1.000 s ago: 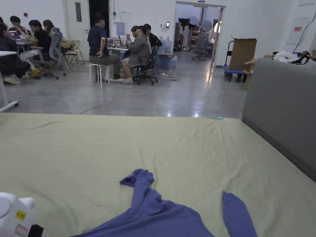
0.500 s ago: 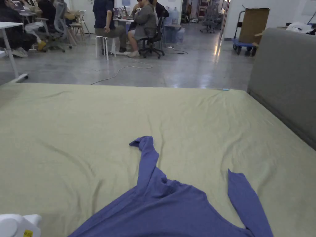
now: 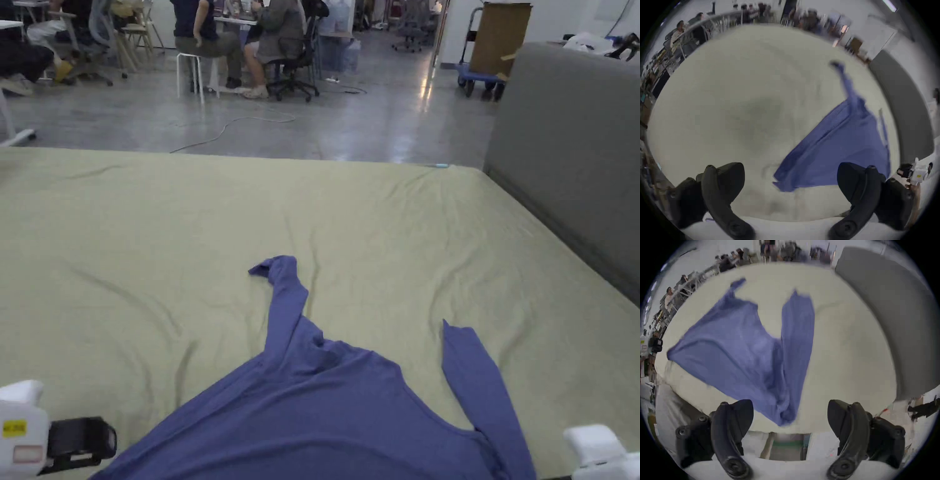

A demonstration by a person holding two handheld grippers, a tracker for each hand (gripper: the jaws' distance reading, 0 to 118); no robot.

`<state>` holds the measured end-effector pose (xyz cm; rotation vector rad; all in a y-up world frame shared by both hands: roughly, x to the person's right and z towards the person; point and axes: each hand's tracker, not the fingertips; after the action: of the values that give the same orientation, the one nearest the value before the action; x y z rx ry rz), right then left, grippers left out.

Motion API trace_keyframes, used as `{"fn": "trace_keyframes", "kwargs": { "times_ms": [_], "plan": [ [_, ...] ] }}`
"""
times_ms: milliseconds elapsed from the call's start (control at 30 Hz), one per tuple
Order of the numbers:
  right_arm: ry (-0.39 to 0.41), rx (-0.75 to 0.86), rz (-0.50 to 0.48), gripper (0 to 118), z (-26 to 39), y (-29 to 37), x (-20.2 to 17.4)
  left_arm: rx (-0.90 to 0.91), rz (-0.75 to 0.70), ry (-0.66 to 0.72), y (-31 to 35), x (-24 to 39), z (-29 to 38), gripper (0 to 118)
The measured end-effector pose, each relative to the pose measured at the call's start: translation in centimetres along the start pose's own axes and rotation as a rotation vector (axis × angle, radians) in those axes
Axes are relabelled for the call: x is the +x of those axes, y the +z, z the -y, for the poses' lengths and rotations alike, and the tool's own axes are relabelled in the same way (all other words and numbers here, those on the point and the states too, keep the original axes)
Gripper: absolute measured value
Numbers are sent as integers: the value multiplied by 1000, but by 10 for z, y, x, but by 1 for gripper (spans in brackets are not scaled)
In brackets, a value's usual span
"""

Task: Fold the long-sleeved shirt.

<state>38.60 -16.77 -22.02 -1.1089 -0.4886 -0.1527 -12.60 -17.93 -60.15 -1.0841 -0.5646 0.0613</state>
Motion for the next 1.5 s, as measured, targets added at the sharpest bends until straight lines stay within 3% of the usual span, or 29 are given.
{"fn": "trace_keyframes", "kwargs": {
  "times_ms": [100,133,200,267,333,367,400,433,467,533,633,667,733,767,900,933,967,1000,1033,1067,1133,1200,1233,1267,1300,1333,1367,1400,1500],
  "plan": [
    [-53,65,-57,94,-14,30,-4,-3,3,10,27,10,14,115],
    [-72,77,-77,86,-15,33,-7,-56,-3,3,29,12,21,107],
    [-115,114,-106,0,-14,34,-18,-83,-26,-100,30,20,42,0],
    [-112,110,-118,0,-9,28,-33,-85,-102,-132,22,22,60,0],
    [-22,98,-93,0,-6,25,-47,-129,-92,-136,11,16,61,0],
    [5,101,-76,0,-10,14,-58,-115,-95,-119,7,13,59,8],
    [4,105,-78,0,-11,10,-65,-69,-131,-83,0,0,54,44],
    [2,102,-93,0,-12,8,-68,-35,-154,-79,-4,-5,48,94],
    [-2,95,-131,0,-13,5,-70,-31,-170,-80,-12,-8,42,118],
    [-18,84,-176,0,-23,-3,-73,36,-129,-76,-29,-10,31,114],
    [3,69,-165,0,-34,-10,-83,-159,-166,-128,-74,-17,26,109],
    [16,62,-151,0,-38,-13,-86,-199,-183,-165,-81,-7,32,94],
    [35,49,-134,0,-50,-21,-89,-231,-232,-252,-97,-1,42,17],
    [31,30,-146,0,-61,-32,-86,-193,-150,-237,-96,1,46,11],
    [82,56,-203,0,-130,-60,-97,-171,-198,-291,-75,12,47,7],
    [103,73,-217,15,-151,-72,-102,-159,-169,-269,-69,17,45,7],
    [121,71,-202,70,-177,-89,-107,-128,-211,-285,-61,16,40,7],
    [107,56,-194,113,-201,-111,-114,-125,-208,-285,-55,16,38,7],
    [121,28,-174,116,-217,-133,-124,-115,-207,-285,-50,16,37,7],
    [196,54,-154,115,-236,-146,-123,-106,-201,-282,-49,15,34,7],
    [153,-85,-111,115,-259,-187,-127,-136,-135,-224,-44,16,33,7],
    [188,-170,-37,115,-259,-228,-142,-135,-122,-215,-39,21,32,7],
    [204,-193,-9,107,-257,-240,-143,-133,-125,-217,-38,24,33,7],
    [191,-245,-6,89,-254,-250,-144,-130,-127,-217,-38,26,32,7],
    [163,-294,-55,87,-251,-251,-141,-129,-128,-216,-38,28,32,7],
    [97,-242,-113,73,-249,-242,-140,-129,-129,-213,-38,27,31,7],
    [123,-203,-63,31,-249,-229,-142,-119,-136,-209,-38,27,30,7],
    [168,-174,-75,1,-245,-219,-145,-116,-136,-202,-37,28,30,7],
    [290,-137,-106,1,-227,-184,-146,-107,-133,-186,-39,24,28,7]
  ]
}}
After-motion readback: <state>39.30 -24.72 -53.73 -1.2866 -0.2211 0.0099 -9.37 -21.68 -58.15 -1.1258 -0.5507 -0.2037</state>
